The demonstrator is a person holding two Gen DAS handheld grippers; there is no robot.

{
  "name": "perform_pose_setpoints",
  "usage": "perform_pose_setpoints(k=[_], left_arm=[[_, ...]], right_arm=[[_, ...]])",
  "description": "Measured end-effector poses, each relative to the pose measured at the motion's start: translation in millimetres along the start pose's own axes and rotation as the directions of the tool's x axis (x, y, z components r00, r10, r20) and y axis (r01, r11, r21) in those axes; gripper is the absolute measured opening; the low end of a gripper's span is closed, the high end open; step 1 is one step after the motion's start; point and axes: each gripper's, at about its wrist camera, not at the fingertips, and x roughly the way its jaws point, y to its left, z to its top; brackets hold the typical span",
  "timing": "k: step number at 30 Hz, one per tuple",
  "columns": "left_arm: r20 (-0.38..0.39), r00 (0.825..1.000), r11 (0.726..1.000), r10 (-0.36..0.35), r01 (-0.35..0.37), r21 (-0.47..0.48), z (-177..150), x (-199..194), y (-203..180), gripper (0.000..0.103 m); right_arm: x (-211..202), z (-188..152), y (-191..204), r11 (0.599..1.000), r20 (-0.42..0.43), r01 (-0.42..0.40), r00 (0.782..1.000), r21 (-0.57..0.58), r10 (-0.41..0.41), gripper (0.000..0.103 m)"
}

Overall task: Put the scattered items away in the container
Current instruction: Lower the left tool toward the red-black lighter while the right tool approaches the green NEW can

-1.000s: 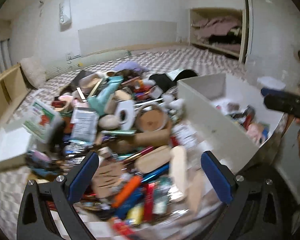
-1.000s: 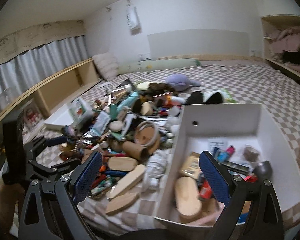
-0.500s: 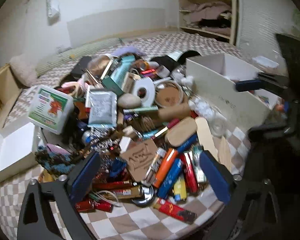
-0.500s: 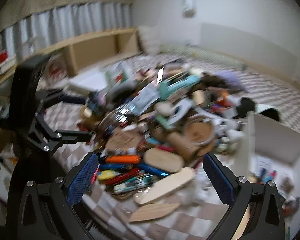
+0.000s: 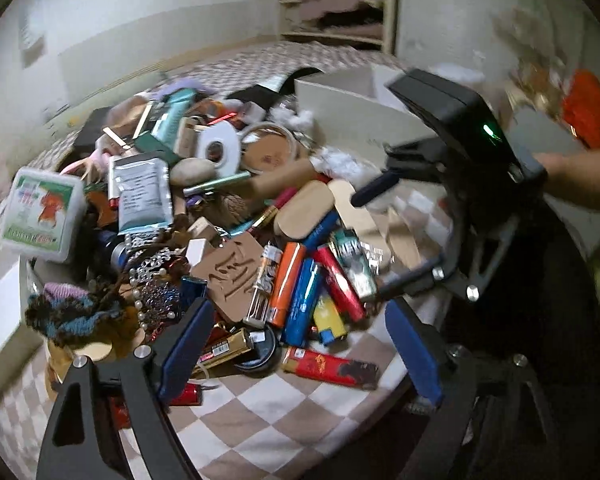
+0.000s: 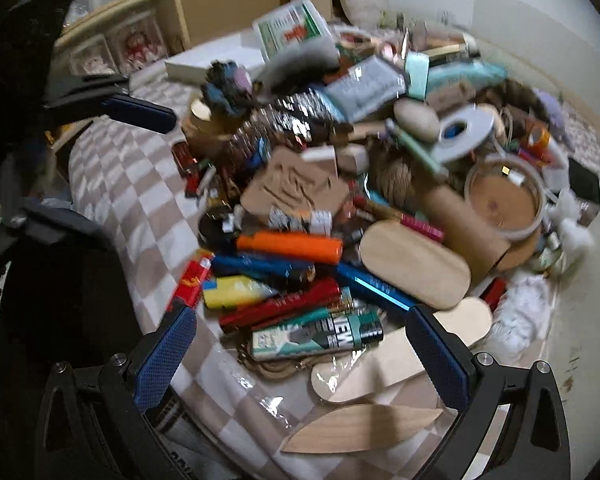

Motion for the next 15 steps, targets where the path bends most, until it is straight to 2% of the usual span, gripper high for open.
perform_pose_setpoints(k=[5,9,15], left_arm=[[-0.054,0.997,0.998,-0.050,0.052,0.024,-3,13,3,0.088],[-0.092,0.994,0.998,-0.054,0.058,0.033,-8,25,3,0.088],[-0.108,0.993,0.997,-0.057,0.062,0.044,-13,29,1,0.088]], right_arm=[[6,-4,-2,1.000,-0.015,-0.006,1.000,0.005,0.006,0.103],[14,-2,-1,1.000,-0.036,-0.013,0.999,-0.006,0.013,0.103],[24,-3,5,0.999,-0.073,-0.016,0.997,-0.036,0.013,0.103]])
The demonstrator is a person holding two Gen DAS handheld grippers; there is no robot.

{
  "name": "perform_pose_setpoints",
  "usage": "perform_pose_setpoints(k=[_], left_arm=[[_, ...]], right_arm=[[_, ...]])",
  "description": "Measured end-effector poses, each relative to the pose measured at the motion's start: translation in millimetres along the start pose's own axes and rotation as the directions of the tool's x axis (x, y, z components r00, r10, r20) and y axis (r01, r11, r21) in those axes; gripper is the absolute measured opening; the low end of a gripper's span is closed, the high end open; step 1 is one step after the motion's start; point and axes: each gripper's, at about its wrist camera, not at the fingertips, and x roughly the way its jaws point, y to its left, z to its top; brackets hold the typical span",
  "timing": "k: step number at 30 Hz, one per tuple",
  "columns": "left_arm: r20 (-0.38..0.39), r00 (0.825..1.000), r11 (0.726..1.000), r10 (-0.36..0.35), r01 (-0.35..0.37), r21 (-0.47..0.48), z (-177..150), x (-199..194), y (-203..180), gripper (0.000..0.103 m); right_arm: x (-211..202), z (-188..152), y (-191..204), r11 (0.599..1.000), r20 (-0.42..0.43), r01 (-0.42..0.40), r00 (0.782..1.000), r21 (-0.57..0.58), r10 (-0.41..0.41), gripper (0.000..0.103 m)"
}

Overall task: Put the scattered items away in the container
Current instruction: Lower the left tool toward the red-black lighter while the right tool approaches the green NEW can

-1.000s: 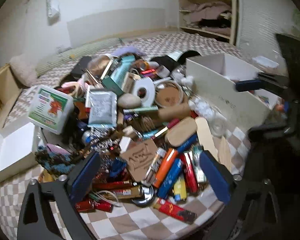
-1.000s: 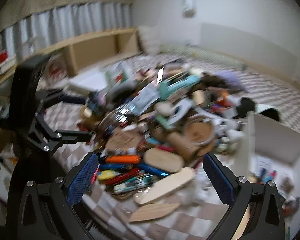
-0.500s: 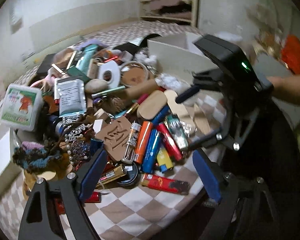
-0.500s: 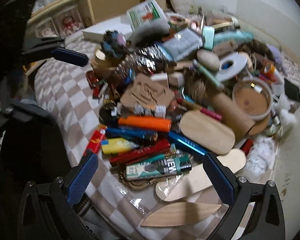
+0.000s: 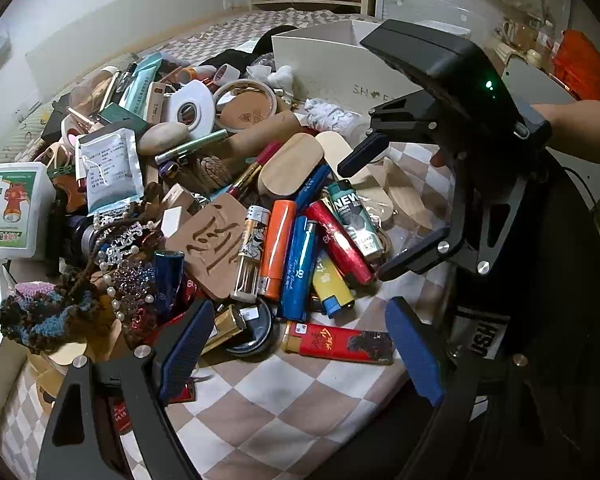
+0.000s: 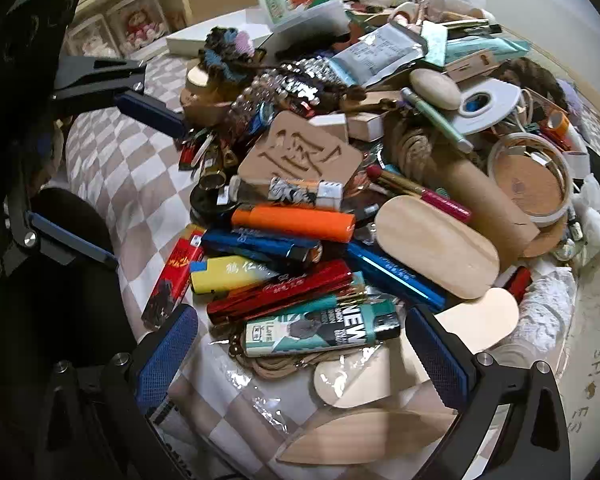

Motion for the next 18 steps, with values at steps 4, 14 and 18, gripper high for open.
perform_pose_setpoints(k=[4,14,18], left_arm=[[-0.006,1.000,1.000,-0.004,0.004,0.003,-2,1,0,0.088],[-0.044,0.998,0.999,-0.041,0.042,0.015,-5,11,-2,0.088],[-0.091,0.994,0.998,-0.062,0.065,0.024,-4,20,-5,0.088]], right_arm=[[4,0,2,1.000,-0.010,0.006,1.000,-0.014,-0.006,0.103],[12,1,-3,1.000,-0.036,-0.009,0.999,0.002,0.009,0.091],[11,3,-6,1.000,-0.024,-0.023,0.999,0.015,0.024,0.076]])
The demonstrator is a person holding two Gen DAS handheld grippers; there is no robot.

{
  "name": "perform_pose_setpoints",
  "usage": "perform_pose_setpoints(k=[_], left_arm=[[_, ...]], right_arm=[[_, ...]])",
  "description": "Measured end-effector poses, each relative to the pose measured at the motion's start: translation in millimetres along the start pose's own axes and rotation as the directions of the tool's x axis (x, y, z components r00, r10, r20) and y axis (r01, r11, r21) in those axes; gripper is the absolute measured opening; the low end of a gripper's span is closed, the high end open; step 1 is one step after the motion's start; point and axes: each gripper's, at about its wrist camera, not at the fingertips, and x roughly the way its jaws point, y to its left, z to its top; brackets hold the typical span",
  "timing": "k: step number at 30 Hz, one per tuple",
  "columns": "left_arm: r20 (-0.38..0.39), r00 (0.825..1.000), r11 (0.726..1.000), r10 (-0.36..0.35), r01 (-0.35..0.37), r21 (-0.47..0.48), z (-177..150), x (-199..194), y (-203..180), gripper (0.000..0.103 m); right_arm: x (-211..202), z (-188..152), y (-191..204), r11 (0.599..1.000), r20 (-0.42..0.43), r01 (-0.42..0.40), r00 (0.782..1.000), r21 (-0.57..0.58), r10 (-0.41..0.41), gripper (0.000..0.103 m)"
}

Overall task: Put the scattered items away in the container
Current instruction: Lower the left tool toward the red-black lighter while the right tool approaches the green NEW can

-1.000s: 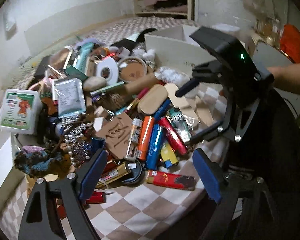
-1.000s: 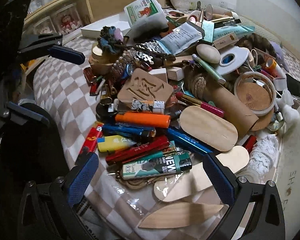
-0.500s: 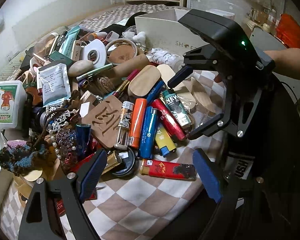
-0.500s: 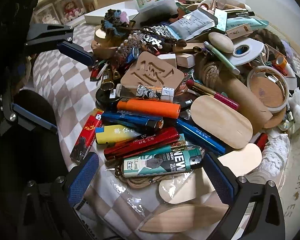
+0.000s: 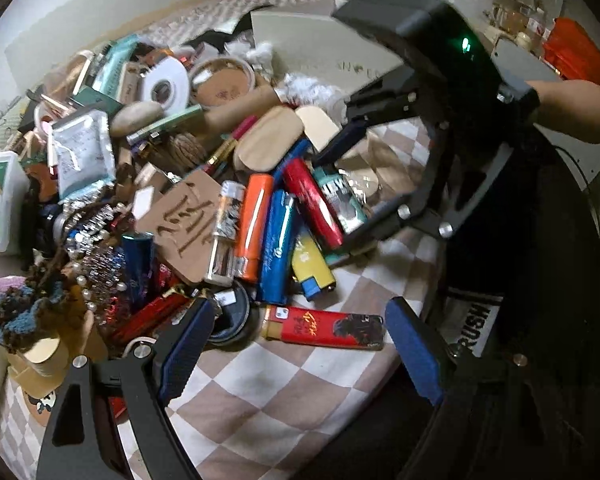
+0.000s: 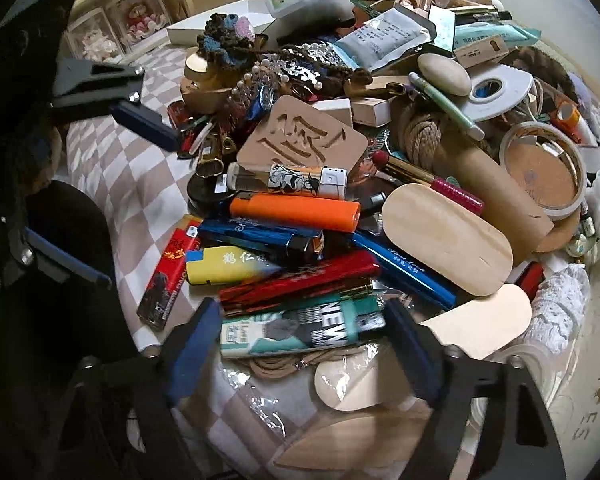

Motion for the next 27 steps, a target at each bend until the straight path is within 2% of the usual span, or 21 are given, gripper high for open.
perform_pose_setpoints(k=[5,8,10,12,16,21,27], left_arm=[[-0.044,0.998,0.999,-0.038,0.039,0.031,1,8,-6,0.088],[-0.059,0.996,0.996,-0.067,0.070,0.051,1,10,-10,0.088],[-0.068,0.994,0.994,-0.084,0.088,0.065,2,11,-13,0.088],[-0.073,0.993,0.992,-0.097,0.102,0.080,2,11,-17,0.088],[-0.103,0.989,0.988,-0.110,0.119,0.093,3,17,-20,0.088],[-0.149,0.983,0.988,-0.112,0.127,0.090,5,29,-19,0.088],[-0.166,0.979,0.987,-0.118,0.134,0.085,7,35,-16,0.088]], right_arm=[[-1,0,-6,1.000,0.008,0.000,1.000,0.024,0.000,0.067],[-1,1,-8,0.999,0.002,-0.013,1.000,0.032,0.013,0.067],[-3,1,-4,1.000,0.006,-0.005,1.000,0.021,0.005,0.070],[-5,0,-1,1.000,0.013,-0.002,1.000,0.007,0.001,0.088],[-6,-1,7,0.999,0.006,-0.006,1.000,-0.040,0.007,0.088],[5,-1,16,0.991,-0.033,0.044,0.998,-0.129,-0.048,0.088],[12,0,23,0.982,-0.044,0.057,0.997,-0.180,-0.066,0.088]])
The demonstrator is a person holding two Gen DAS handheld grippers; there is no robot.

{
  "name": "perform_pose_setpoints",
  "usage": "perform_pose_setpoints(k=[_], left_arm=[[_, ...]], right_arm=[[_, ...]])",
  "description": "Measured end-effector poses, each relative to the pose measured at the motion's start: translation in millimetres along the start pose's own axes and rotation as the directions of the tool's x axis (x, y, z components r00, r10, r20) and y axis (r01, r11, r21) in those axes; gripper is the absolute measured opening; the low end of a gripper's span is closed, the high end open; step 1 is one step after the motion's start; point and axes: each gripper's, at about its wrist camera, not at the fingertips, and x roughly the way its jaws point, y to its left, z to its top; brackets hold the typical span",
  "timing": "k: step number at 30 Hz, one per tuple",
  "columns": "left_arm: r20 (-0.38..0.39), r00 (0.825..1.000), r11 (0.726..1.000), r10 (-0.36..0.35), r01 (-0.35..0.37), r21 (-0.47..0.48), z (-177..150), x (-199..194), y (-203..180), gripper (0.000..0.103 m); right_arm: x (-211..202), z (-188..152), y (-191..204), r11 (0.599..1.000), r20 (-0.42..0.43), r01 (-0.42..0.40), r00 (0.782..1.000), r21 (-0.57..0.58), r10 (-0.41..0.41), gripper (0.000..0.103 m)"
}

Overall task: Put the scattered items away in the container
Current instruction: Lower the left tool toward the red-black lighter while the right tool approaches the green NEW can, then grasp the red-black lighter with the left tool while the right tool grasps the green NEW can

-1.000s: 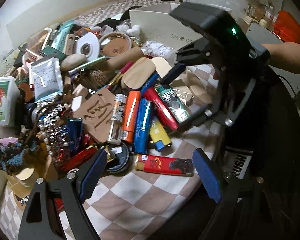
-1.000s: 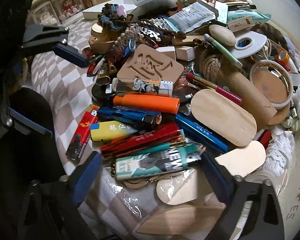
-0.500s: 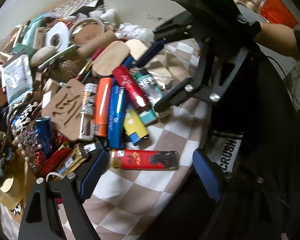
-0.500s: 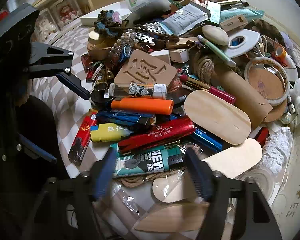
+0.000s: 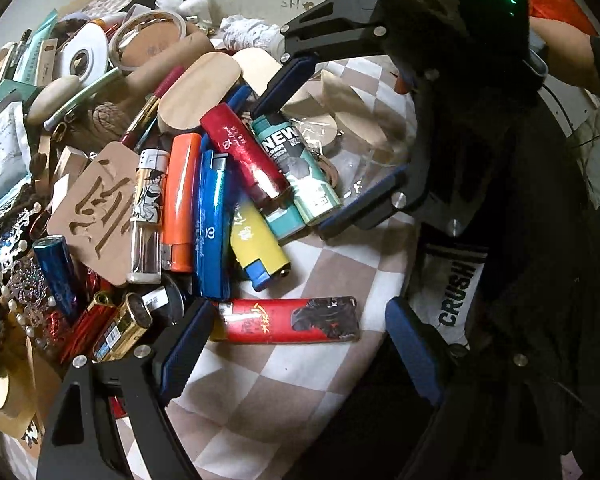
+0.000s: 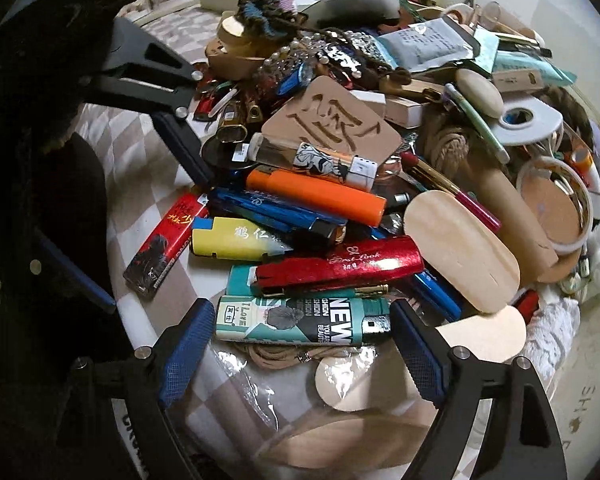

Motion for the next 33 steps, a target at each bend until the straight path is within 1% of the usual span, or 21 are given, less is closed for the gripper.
perform_pose_setpoints(k=[4,5,9,12,14,17,19,21,25,27,29,33], left_arm=[[-0.009,1.000,1.000,0.011,-0.011,-0.016,0,2,4,0.088],[-0.009,1.000,1.000,0.009,-0.009,-0.020,0,2,4,0.088],[-0.019,1.000,1.000,0.024,-0.024,-0.011,0,3,2,0.088],[-0.041,0.998,0.999,0.053,-0.053,0.011,0,6,-3,0.089],[-0.058,0.996,0.998,0.064,-0.063,0.022,1,8,-6,0.094],[-0.115,0.991,0.997,0.073,-0.072,0.017,0,19,-7,0.095],[-0.132,0.987,0.996,0.086,-0.084,0.023,0,24,-8,0.097],[-0.130,0.989,0.997,0.071,-0.072,0.002,3,22,-6,0.098],[-0.105,0.994,0.994,0.005,-0.016,-0.108,6,14,6,0.098],[-0.098,0.995,0.990,-0.007,-0.007,-0.143,8,12,9,0.098],[-0.100,0.995,0.989,0.003,-0.017,-0.147,8,13,8,0.096],[-0.118,0.991,0.992,0.057,-0.069,-0.106,9,15,-1,0.094]], right_arm=[[1,1,1,1.000,-0.002,0.006,1.000,0.000,-0.006,0.088],[0,1,1,1.000,-0.002,0.008,1.000,0.002,-0.008,0.084],[-1,1,1,1.000,0.003,0.012,1.000,0.011,-0.012,0.084],[0,1,3,1.000,0.001,0.016,1.000,0.003,-0.016,0.084],[2,2,5,1.000,0.000,0.020,1.000,-0.005,-0.020,0.084],[3,3,6,1.000,0.001,0.022,1.000,-0.011,-0.022,0.085],[3,4,6,1.000,0.001,0.022,1.000,-0.011,-0.022,0.085],[3,5,6,1.000,0.002,0.022,1.000,-0.009,-0.022,0.085],[1,6,5,1.000,0.008,0.021,1.000,-0.001,-0.021,0.085],[-1,6,5,1.000,0.009,0.020,1.000,0.002,-0.020,0.085],[-2,6,4,1.000,0.006,0.019,1.000,-0.001,-0.019,0.085],[-3,6,2,1.000,0.000,0.016,1.000,0.001,-0.016,0.085]])
